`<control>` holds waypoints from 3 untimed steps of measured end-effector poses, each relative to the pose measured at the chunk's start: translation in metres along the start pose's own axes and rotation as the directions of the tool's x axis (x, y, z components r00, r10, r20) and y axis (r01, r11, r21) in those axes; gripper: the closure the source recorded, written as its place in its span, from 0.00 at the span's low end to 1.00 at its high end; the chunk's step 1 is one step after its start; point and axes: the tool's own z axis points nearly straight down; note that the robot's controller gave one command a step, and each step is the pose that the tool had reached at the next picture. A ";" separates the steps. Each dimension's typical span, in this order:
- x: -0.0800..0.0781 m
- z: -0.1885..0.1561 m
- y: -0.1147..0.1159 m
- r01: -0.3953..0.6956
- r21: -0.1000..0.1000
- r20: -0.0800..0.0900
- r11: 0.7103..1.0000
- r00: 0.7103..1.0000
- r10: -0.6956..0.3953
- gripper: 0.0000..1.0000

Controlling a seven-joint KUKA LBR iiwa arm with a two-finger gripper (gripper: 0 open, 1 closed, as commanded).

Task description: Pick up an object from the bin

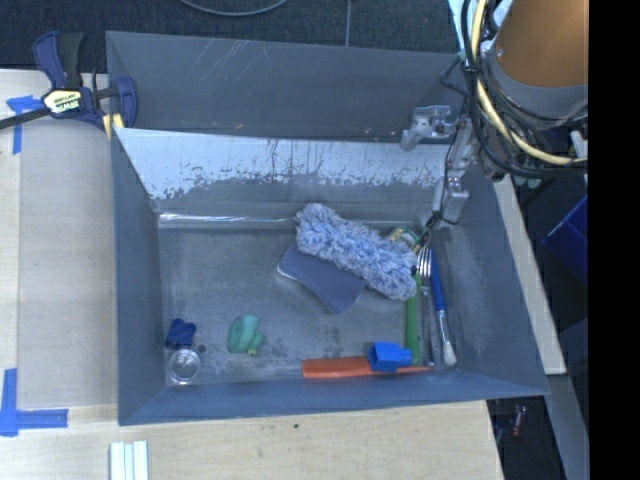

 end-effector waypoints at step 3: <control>-0.012 0.044 0.008 0.330 0.003 0.004 0.944 0.944 -0.330 0.00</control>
Offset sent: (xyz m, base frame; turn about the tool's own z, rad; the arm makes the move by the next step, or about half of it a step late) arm 0.0013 0.0150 -0.0505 0.0011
